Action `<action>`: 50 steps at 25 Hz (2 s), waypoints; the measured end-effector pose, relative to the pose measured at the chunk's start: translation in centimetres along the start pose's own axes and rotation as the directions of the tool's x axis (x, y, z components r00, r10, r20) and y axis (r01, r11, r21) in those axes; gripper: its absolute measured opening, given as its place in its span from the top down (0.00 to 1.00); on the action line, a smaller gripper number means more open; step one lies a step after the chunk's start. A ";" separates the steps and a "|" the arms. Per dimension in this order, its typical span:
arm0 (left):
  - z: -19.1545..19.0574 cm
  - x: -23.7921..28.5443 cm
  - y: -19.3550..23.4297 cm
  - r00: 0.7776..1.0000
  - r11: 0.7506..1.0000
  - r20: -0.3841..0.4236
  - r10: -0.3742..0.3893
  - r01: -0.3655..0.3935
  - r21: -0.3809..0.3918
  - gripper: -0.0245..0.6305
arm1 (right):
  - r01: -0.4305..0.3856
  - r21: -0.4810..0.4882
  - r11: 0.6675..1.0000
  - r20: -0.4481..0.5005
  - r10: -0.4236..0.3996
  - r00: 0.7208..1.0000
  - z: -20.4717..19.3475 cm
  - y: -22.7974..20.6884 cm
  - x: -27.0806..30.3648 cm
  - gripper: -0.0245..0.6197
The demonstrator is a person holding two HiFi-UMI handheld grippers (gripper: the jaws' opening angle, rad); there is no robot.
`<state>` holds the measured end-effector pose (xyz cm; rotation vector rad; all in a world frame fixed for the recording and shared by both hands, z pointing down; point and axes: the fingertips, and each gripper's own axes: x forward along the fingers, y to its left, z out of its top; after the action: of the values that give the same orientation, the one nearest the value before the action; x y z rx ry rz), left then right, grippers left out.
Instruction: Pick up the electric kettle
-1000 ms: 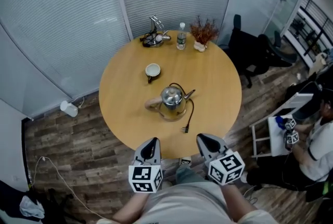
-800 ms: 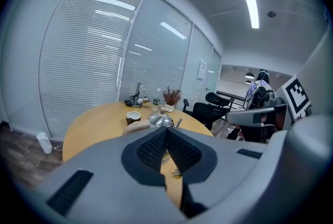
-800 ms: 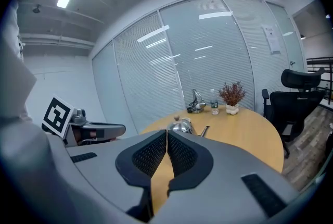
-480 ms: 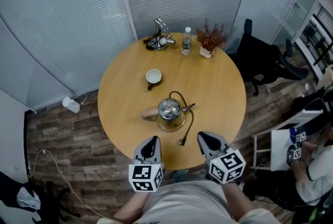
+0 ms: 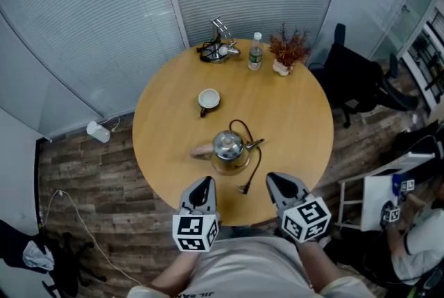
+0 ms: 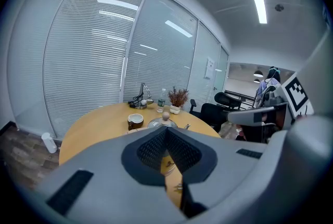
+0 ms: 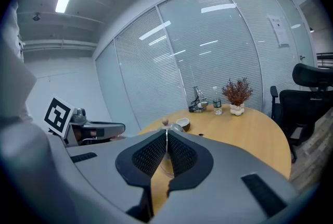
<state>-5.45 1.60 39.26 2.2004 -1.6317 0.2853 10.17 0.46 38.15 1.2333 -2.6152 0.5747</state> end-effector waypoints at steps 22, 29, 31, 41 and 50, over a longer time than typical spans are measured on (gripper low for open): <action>-2.1 3.3 4.4 0.996 0.999 -0.071 0.053 -0.053 0.002 0.96 | 0.046 0.063 0.997 -0.069 -0.042 0.997 -1.4 -0.7 3.5 0.91; -3.1 4.8 5.7 0.994 0.997 -0.084 0.072 -0.072 0.011 0.96 | 0.060 0.075 0.995 -0.093 -0.053 0.994 -2.9 -1.1 4.5 0.91; -3.4 5.2 6.3 0.993 0.996 -0.086 0.084 -0.084 0.007 0.95 | 0.059 0.077 0.995 -0.098 -0.052 0.994 -3.1 -1.2 4.7 0.91; -5.8 6.6 9.5 0.976 0.985 -0.135 0.171 -0.172 0.009 0.69 | 0.055 0.094 0.994 -0.116 -0.044 0.992 -4.3 -1.4 5.9 0.91; -7.7 8.8 12.1 0.963 0.977 -0.181 0.198 -0.209 -0.044 0.62 | 0.062 0.113 0.992 -0.149 -0.045 0.988 -5.4 -1.7 6.6 0.91</action>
<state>-13.75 -5.90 51.86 1.9040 -1.7441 0.4656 7.33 -2.88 45.69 1.2403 -2.4510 0.7873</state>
